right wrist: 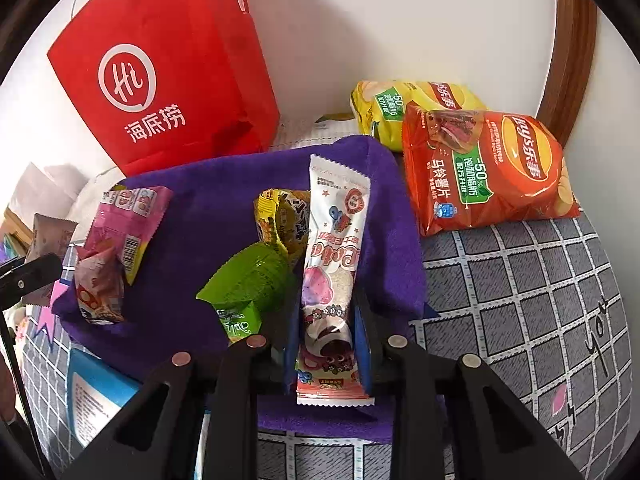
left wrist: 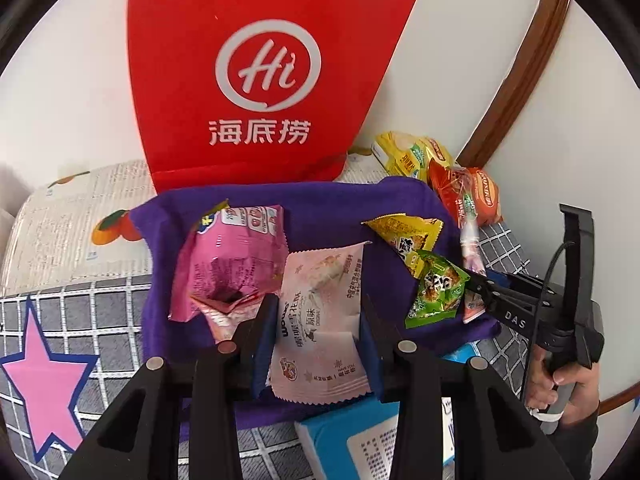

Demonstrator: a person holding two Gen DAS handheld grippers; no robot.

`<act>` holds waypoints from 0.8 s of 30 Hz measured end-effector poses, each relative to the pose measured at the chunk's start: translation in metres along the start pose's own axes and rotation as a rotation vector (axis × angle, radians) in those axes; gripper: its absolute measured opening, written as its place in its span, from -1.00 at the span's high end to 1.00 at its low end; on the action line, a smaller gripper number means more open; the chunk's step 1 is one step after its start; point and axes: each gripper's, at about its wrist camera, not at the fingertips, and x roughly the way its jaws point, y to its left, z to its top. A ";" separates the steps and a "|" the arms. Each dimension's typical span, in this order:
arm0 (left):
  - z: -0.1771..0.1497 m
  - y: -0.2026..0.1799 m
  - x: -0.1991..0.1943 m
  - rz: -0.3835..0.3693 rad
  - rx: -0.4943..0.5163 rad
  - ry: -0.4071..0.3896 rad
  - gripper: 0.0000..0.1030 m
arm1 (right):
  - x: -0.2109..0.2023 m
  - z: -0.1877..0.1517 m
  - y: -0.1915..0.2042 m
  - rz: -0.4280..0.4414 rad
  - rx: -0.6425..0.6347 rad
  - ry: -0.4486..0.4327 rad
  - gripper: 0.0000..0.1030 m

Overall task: Organize snacks
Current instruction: 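Carry both packets onto the purple towel and open both tools to release them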

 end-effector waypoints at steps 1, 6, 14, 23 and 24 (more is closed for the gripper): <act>0.001 -0.001 0.004 0.004 0.000 0.005 0.29 | 0.000 0.000 0.001 -0.006 -0.007 0.000 0.51; 0.000 -0.003 0.020 0.015 0.003 0.037 0.29 | 0.000 -0.001 0.005 -0.048 -0.046 0.001 0.38; -0.002 -0.005 0.030 0.008 0.003 0.052 0.27 | -0.022 -0.005 0.001 -0.052 -0.040 -0.039 -0.06; -0.002 -0.004 0.031 -0.018 -0.009 0.048 0.22 | -0.056 -0.021 0.001 -0.051 0.001 -0.083 -0.05; -0.001 -0.004 0.031 -0.023 -0.016 0.047 0.14 | -0.061 -0.024 0.000 -0.044 0.020 -0.088 -0.05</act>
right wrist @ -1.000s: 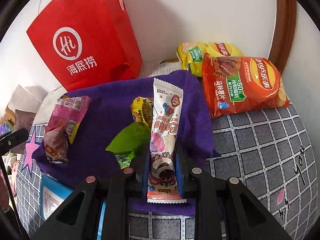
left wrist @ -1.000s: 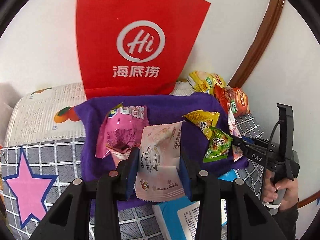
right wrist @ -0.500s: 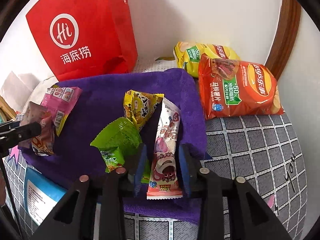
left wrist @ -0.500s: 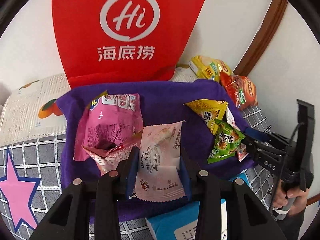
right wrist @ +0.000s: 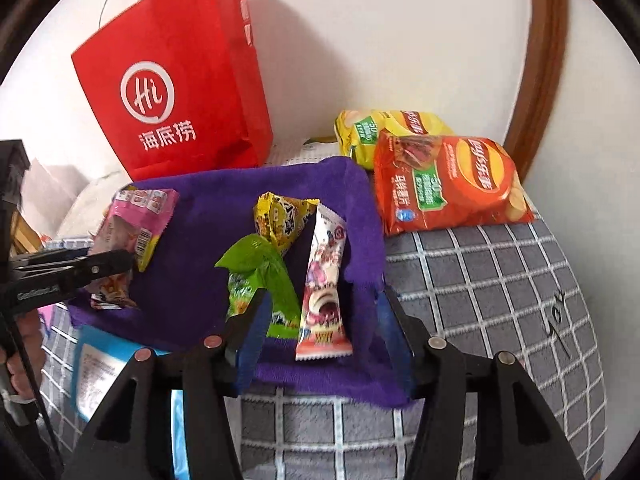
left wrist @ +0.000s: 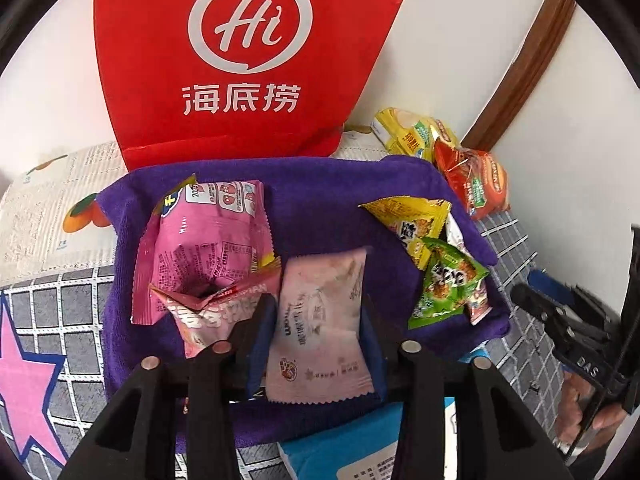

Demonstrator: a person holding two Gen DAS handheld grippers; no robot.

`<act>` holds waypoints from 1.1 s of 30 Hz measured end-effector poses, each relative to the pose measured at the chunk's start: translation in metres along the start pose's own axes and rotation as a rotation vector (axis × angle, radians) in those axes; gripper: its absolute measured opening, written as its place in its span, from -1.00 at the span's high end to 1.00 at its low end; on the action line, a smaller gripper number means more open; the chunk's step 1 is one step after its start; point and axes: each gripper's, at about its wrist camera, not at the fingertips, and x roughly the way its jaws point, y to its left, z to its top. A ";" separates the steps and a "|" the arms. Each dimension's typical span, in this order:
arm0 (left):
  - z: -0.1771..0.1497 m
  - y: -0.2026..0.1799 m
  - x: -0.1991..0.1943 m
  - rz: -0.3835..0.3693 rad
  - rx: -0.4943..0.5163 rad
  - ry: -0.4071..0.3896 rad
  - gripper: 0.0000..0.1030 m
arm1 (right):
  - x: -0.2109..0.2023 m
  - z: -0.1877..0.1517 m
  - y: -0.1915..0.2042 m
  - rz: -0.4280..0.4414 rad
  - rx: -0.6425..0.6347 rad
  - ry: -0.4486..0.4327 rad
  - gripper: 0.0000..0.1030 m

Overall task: Organize snacks
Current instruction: 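Carry both packets onto the purple towel and open both tools to release them, then grasp the blue snack packet with the right tool while the left tool grasps the red candy packet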

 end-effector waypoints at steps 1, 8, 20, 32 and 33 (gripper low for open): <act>0.000 0.000 -0.001 -0.004 -0.007 -0.001 -0.02 | -0.003 -0.001 0.000 0.003 0.012 -0.003 -0.06; -0.004 -0.004 -0.018 0.009 -0.013 -0.030 -0.25 | -0.028 -0.019 -0.009 -0.012 0.068 -0.013 -0.06; -0.043 -0.006 -0.070 0.016 -0.015 -0.062 -0.25 | -0.042 -0.102 0.007 0.104 0.022 0.123 -0.06; -0.091 0.003 -0.103 0.050 -0.038 -0.055 -0.25 | -0.037 -0.165 0.039 0.072 -0.112 0.190 -0.06; -0.094 0.004 -0.105 0.056 -0.038 -0.058 -0.25 | -0.035 -0.167 0.043 0.070 -0.125 0.198 -0.07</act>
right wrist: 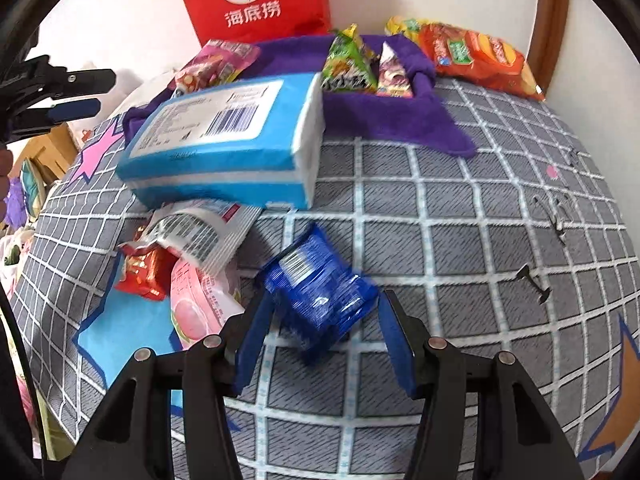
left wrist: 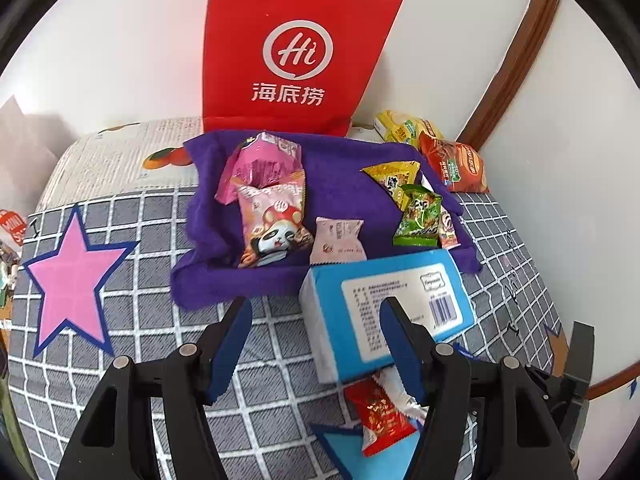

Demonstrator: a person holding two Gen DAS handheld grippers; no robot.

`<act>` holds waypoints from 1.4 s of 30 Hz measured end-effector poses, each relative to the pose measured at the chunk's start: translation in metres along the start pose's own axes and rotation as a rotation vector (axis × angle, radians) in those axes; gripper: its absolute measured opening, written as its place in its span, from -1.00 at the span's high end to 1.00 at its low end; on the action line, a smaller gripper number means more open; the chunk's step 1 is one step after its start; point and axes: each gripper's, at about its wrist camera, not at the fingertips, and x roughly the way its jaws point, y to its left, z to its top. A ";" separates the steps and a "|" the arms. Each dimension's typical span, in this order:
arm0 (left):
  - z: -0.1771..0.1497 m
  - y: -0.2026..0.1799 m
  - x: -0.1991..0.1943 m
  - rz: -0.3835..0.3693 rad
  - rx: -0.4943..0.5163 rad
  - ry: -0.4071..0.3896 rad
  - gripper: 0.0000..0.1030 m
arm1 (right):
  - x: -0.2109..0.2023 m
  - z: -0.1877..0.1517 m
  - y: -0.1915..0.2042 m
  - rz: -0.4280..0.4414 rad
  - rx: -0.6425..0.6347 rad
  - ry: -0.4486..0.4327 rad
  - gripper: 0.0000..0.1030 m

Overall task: Organize snacks
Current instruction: 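Grasp the blue snack packet with the right tool while the left tool grasps the red candy packet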

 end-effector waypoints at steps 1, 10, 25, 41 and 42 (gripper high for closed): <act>-0.002 0.000 -0.002 0.004 -0.001 -0.002 -0.25 | 0.001 0.000 0.004 -0.014 -0.020 -0.003 -0.12; -0.020 -0.001 -0.012 0.011 0.016 0.005 -0.25 | 0.014 0.007 0.005 -0.059 -0.045 -0.047 -0.48; -0.063 -0.017 -0.006 -0.006 0.039 0.047 -0.25 | -0.009 -0.020 -0.026 -0.119 0.064 -0.110 0.14; -0.101 -0.045 0.043 -0.004 0.029 0.136 -0.22 | -0.007 -0.026 -0.045 -0.136 0.121 -0.201 0.10; -0.101 -0.047 0.046 -0.005 0.029 0.144 -0.22 | -0.008 -0.027 -0.045 -0.139 0.120 -0.201 0.10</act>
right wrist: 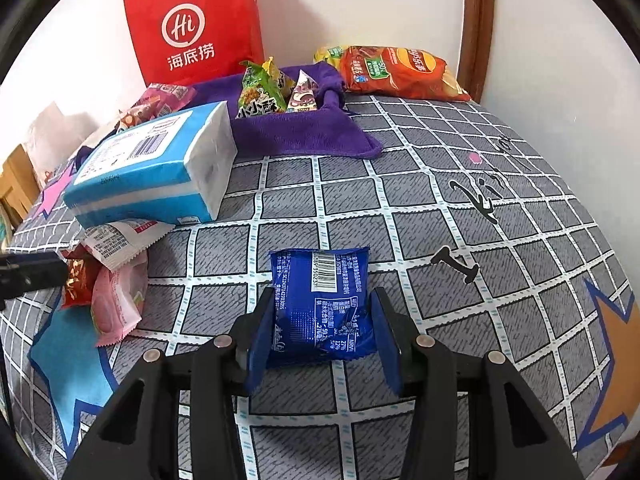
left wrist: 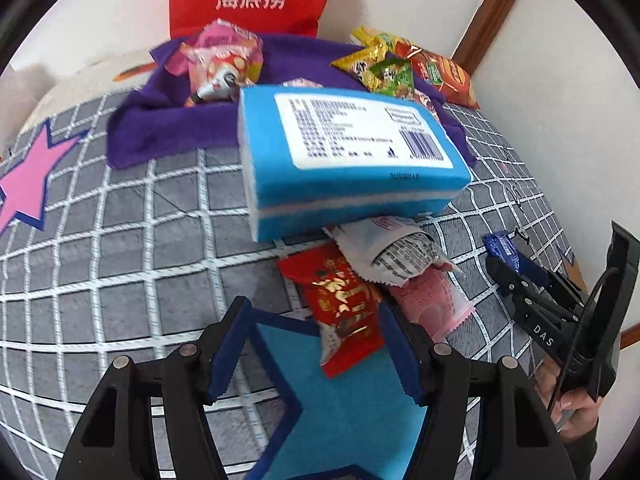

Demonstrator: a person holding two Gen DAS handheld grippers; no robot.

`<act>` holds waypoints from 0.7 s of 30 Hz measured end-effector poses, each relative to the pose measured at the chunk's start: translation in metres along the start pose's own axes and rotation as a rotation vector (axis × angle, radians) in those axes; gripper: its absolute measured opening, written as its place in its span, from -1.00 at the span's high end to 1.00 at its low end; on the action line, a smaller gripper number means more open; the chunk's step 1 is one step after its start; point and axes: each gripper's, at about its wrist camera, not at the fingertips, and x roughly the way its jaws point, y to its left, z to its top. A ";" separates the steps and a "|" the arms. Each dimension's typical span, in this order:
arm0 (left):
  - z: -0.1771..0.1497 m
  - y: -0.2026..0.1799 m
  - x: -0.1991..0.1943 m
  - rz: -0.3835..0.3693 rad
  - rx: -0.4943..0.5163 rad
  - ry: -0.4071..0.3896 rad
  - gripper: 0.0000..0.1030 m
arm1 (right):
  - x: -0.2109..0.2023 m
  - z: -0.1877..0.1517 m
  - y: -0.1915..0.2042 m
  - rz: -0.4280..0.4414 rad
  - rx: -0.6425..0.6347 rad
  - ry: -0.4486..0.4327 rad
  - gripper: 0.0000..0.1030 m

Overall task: Organize snacks
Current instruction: 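Grasp the blue snack packet with the right tool while the left tool grasps the red candy packet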

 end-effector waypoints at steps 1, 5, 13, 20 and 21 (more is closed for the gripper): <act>0.000 -0.002 0.003 0.001 0.002 0.007 -0.22 | 0.000 0.000 0.001 -0.003 -0.003 -0.001 0.10; 0.004 -0.008 0.012 -0.018 -0.014 0.016 -0.22 | 0.000 0.000 0.000 -0.002 0.000 -0.003 0.11; 0.005 -0.019 0.016 0.002 0.007 -0.023 0.08 | -0.001 -0.001 0.001 -0.011 -0.002 -0.009 0.11; 0.004 -0.005 0.011 0.016 -0.010 -0.018 0.04 | -0.001 -0.002 0.000 -0.007 0.001 -0.010 0.11; 0.004 -0.005 0.011 0.008 -0.018 -0.018 0.03 | -0.001 -0.002 0.000 -0.008 0.001 -0.010 0.11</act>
